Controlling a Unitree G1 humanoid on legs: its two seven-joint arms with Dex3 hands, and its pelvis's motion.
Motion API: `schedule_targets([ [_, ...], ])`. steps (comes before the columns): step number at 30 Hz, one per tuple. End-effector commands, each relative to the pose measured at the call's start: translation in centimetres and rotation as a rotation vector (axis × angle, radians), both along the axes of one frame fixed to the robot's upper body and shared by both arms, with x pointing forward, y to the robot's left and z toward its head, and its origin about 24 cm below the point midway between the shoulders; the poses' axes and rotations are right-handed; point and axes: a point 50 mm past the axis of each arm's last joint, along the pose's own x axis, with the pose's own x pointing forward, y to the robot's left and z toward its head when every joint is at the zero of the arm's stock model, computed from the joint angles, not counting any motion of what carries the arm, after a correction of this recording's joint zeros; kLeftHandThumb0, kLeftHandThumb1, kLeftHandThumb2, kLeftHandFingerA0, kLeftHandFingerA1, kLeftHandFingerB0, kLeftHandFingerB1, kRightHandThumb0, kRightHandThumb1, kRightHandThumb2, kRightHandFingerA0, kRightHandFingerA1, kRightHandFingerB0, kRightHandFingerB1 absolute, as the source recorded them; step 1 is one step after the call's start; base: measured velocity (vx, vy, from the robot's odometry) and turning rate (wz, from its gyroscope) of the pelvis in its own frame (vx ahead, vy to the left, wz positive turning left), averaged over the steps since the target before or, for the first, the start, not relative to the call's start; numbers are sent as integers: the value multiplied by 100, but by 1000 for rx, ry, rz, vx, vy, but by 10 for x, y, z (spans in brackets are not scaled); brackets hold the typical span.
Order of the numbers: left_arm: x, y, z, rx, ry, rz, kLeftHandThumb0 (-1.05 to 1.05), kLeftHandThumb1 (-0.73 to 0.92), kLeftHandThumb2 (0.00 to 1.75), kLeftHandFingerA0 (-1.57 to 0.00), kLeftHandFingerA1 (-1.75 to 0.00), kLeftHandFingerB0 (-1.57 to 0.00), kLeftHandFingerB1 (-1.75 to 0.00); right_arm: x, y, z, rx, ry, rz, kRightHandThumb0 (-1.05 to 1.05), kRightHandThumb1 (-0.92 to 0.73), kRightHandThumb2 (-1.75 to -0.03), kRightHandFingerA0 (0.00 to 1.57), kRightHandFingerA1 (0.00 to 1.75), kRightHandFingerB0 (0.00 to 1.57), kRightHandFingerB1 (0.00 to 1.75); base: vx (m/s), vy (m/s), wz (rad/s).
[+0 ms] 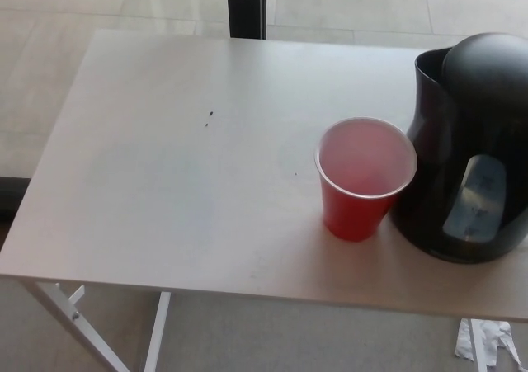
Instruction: The robot uses its right hand to lift up a kettle kept on the middle of the desk by its handle and tilt it into a glass kept next to it to pour out water
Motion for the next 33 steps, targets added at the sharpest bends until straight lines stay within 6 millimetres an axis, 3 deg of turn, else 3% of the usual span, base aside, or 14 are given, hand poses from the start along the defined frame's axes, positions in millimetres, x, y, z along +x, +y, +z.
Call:
schedule_targets([
  [1, -1, 6, 7, 40, -10, -3, -73, 69, 62, -74, -61, -53, -54, -3, 6, -10, 1, 29, 28, -35, -42, -98, 117, 124, 0, 47, 0, 0, 0],
  [4, -1, 7, 8, 37, -14, -3, -71, 54, 96, -69, -69, -49, -63, -3, 12, -16, -10, 42, 60, -36, -40, -98, 118, 125, 0, 47, 0, 0, 0],
  [5, -1, 7, 8, 37, -16, -11, -74, 70, 62, -73, -63, -52, -56, -3, 14, -17, -9, 50, 59, -68, -62, -67, 89, 175, 14, 30, 0, 0, 0],
  [10, -1, 7, 7, 39, -2, -7, -71, 71, 61, -74, -61, -53, -55, -3, 20, -21, -40, 74, 67, -83, -52, -90, 123, 156, 12, 43, 0, 0, 0],
  [11, 0, 6, 7, 43, 0, -6, -71, 70, 62, -75, -60, -54, -54, -2, 21, -22, -31, 85, 64, -37, -35, -96, 115, 123, 0, 48, 0, 0, 0],
  [13, -1, 6, 7, 40, -5, -4, -73, 70, 60, -74, -62, -54, -56, -2, 23, -24, -42, 100, 61, -77, -59, -64, 79, 175, 13, 27, 0, 0, 0],
  [15, -1, 6, 7, 47, 5, -17, -72, 71, 61, -74, -62, -54, -56, -1, 24, -25, -40, 101, 65, -37, -36, -96, 113, 122, 0, 48, 0, 0, 0],
  [18, -1, 6, 7, 34, -10, -4, -72, 70, 61, -76, -64, -55, -57, 1, 25, -30, -45, 94, 81, -81, -57, -64, 75, 172, 14, 28, 0, 0, 0],
  [20, 0, 5, 7, 36, -12, -15, -72, 70, 61, -76, -64, -55, -57, 1, 24, -30, -60, 95, 86, -37, -34, -96, 114, 123, 0, 48, 0, 0, 0],
  [24, 2, 5, 7, 40, -8, -7, -77, 56, 81, -71, -65, -53, -60, 2, 29, -32, -70, 79, 115, -38, -39, -99, 115, 123, 0, 49, 0, 0, 0],
  [25, 2, 5, 7, 36, -17, -2, -71, 71, 61, -74, -61, -57, -55, 3, 30, -33, -58, 85, 121, -91, -53, -89, 96, 146, 13, 41, 0, 0, 0],
  [28, 3, 6, 8, 44, -5, -10, -72, 73, 61, -75, -61, -56, -56, 3, 31, -35, -58, 84, 132, -76, -50, -86, 73, 103, 8, 40, 0, 0, 0],
  [31, 3, 5, 7, 53, 6, -28, -74, 72, 61, -73, -59, -57, -55, 3, 34, -34, -61, 75, 125, -71, -59, -62, 73, 161, 15, 29, 0, 0, 0],
  [33, 3, 5, 7, 56, 13, -30, -79, 57, 81, -72, -65, -54, -60, 3, 36, -34, -38, 42, 97, -67, -58, -61, 74, 134, 17, 30, 0, 0, 0],
])
